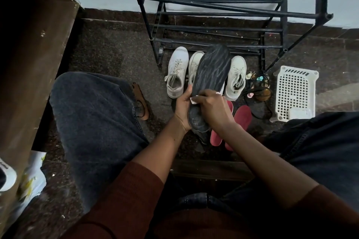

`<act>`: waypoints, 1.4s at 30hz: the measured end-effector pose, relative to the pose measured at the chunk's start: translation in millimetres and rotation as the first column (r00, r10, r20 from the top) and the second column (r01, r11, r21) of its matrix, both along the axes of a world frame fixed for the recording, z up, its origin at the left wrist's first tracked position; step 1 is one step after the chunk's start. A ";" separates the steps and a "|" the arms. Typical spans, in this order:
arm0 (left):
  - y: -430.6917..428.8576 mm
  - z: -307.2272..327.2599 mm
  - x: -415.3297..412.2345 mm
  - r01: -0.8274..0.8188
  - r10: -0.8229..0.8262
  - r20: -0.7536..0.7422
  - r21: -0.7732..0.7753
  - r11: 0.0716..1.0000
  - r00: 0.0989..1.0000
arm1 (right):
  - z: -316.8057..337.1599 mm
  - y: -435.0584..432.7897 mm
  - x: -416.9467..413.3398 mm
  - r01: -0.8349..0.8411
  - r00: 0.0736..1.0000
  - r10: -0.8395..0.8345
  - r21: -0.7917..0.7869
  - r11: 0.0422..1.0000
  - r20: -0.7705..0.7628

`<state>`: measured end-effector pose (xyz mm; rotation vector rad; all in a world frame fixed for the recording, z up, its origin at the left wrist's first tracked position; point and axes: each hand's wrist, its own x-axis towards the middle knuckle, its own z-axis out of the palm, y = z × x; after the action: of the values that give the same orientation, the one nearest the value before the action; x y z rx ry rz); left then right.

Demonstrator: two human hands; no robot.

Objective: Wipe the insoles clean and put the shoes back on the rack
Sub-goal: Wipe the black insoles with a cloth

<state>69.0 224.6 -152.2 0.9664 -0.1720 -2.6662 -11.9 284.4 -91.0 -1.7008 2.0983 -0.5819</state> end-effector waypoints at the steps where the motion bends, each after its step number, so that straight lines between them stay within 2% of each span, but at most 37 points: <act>1: -2.3 -0.2 0.5 0.006 -0.007 -0.014 -0.024 1.000 1.000 | 1.6 2.2 2.8 -0.028 0.999 0.028 0.011 1.000 0.033; 5: -9.3 6.1 1.7 0.023 -0.030 -0.126 -0.058 0.998 0.992 | 12.1 28.1 22.7 -0.186 0.979 0.186 -0.003 0.983 0.088; 8: -9.2 3.9 1.3 0.029 -0.033 -0.141 -0.028 0.999 0.989 | 11.9 32.1 21.6 -0.190 0.978 0.190 -0.013 0.982 0.083; 12: -6.1 -0.8 -2.4 0.037 -0.036 -0.084 0.012 0.999 0.996 | 1.8 1.6 5.6 -0.121 0.993 0.120 0.063 0.991 0.018; 15: -4.9 0.5 -2.5 0.056 -0.055 -0.043 0.016 0.998 0.998 | -0.4 -16.5 -8.1 0.045 0.999 -0.045 0.032 0.998 -0.016; 17: -6.3 -0.7 -1.1 0.037 -0.037 -0.057 -0.002 0.999 0.998 | 2.8 -15.5 -3.5 0.082 0.995 -0.079 -0.059 0.995 0.059; 19: -7.4 -4.2 1.3 -0.006 0.003 -0.080 -0.038 0.999 0.997 | 3.4 -2.7 10.2 0.004 0.992 0.012 -0.127 0.992 0.122; 22: -9.1 -5.9 1.4 -0.046 0.046 -0.082 -0.005 0.999 0.996 | -1.6 20.7 23.4 -0.124 0.965 0.138 -0.076 0.989 0.223; 24: -8.0 -7.1 -1.2 -0.033 0.032 -0.069 -0.014 0.999 0.997 | -6.2 24.3 18.1 -0.131 0.961 0.142 -0.058 0.990 0.239; 28: -5.1 -8.6 -3.7 0.058 -0.058 -0.036 -0.018 0.998 0.998 | -10.4 2.4 -2.5 0.049 0.980 -0.024 -0.122 0.991 0.199; 32: -4.5 -6.2 -3.1 0.051 -0.053 -0.144 -0.016 0.999 0.988 | -8.8 -12.7 -13.0 0.211 0.954 -0.176 -0.123 0.970 0.244; 34: -7.6 -5.6 -2.4 0.011 -0.018 -0.118 -0.061 0.998 0.993 | -8.2 -5.0 -3.0 0.151 0.966 -0.122 -0.113 0.982 0.228; 36: -10.3 -6.1 -2.7 -0.054 0.048 -0.105 -0.058 0.997 0.993 | -8.7 11.5 12.6 -0.001 0.978 0.017 -0.073 0.997 0.210; 38: -11.3 -6.9 -2.3 -0.049 0.044 -0.088 -0.056 0.997 0.995 | -8.5 25.9 22.2 -0.116 0.970 0.122 -0.039 0.992 0.211; 40: -9.3 -6.0 -3.2 -0.037 0.033 -0.068 -0.061 0.997 0.997 | -9.5 26.8 18.5 -0.103 0.974 0.112 -0.057 0.993 0.199; 42: -7.8 -6.7 -3.4 -0.031 0.027 -0.066 -0.058 0.998 0.997 | -10.0 15.5 7.4 0.009 0.981 -0.001 -0.042 0.999 0.194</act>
<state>65.6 216.9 -159.0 0.8565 -0.2198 -2.6461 -4.5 299.9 -101.0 -1.5919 1.9660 -0.7662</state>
